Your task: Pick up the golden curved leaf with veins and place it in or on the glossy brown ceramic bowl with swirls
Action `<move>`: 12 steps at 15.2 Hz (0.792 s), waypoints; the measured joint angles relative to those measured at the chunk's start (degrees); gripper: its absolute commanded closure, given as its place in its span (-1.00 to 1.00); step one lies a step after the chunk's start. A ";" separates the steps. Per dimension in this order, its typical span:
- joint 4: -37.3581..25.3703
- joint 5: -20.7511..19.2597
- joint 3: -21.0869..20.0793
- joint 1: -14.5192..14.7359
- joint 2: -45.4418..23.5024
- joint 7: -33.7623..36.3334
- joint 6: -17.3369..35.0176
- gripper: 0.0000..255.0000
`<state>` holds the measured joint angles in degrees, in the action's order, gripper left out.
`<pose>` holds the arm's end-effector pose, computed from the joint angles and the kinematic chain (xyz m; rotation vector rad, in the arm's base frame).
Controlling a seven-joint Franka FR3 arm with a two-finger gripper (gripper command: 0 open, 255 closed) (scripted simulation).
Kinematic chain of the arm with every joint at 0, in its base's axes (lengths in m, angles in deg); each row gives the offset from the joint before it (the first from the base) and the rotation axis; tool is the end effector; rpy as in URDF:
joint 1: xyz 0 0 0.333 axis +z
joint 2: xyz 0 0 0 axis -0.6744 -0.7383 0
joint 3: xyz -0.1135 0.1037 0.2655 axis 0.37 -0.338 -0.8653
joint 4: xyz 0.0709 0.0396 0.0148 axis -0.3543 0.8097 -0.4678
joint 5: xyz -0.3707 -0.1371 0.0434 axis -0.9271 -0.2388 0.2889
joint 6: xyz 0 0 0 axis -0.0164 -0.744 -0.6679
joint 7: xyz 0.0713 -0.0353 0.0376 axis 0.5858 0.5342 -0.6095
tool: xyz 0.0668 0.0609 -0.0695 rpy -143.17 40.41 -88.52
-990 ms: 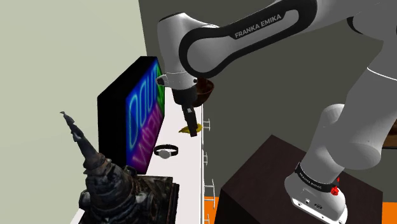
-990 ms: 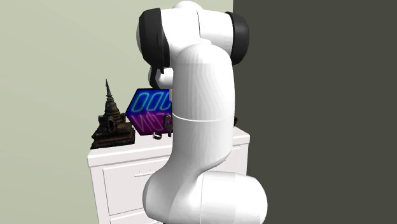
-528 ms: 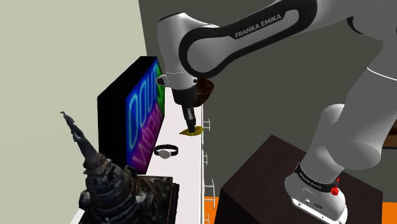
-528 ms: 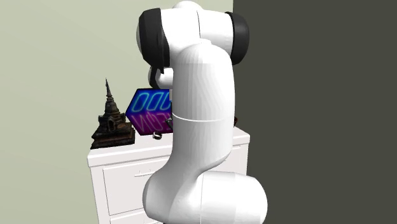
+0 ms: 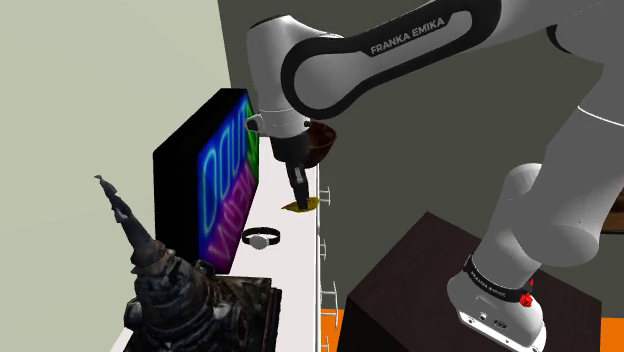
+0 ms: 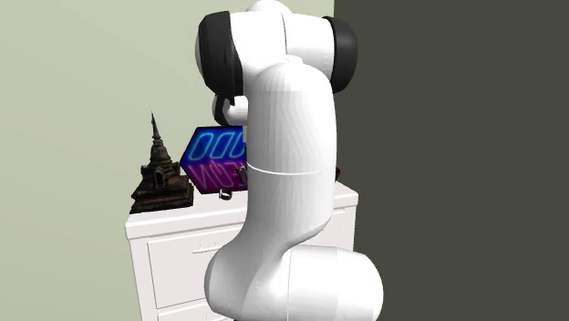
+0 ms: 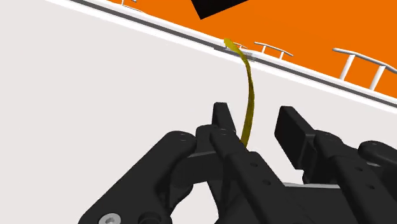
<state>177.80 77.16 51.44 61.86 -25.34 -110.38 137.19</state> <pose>0.4076 0.3165 0.4354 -2.7182 -1.5223 0.2511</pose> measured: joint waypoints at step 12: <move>17.18 4.91 1.64 1.08 10.96 -10.91 17.98 -1.00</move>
<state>194.99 82.07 53.08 62.94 -14.38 -121.30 155.17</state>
